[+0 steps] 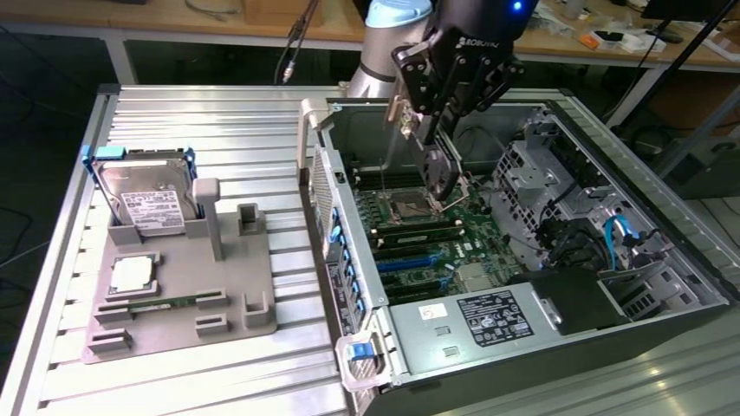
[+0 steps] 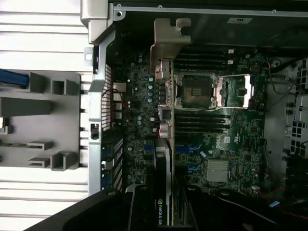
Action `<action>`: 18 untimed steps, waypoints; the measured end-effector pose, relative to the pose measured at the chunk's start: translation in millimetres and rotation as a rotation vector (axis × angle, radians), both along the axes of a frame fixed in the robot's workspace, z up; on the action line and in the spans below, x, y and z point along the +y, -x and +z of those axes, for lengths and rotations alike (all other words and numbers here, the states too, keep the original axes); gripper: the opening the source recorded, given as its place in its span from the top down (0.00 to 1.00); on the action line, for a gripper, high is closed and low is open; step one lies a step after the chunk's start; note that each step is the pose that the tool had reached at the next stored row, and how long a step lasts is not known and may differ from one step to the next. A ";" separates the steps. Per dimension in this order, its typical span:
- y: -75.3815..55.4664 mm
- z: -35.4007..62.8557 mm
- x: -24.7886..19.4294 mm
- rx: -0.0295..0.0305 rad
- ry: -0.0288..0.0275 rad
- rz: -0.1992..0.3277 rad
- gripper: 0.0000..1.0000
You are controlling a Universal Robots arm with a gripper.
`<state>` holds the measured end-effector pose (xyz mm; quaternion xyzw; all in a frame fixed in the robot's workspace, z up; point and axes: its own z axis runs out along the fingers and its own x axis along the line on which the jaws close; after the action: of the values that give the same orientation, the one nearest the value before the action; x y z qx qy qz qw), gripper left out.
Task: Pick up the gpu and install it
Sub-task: 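Pick up the gpu and move the gpu toward the slot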
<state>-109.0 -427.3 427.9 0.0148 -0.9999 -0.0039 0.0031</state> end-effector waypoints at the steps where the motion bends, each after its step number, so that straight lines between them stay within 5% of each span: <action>1: -2.2 -0.1 0.0 0.0000 -0.0001 0.000 0.73; 18: -48.4 -2.7 0.0 -0.0011 -0.0001 0.000 0.73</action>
<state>-60.6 -427.3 425.1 0.0148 -0.9999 -0.0039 0.0025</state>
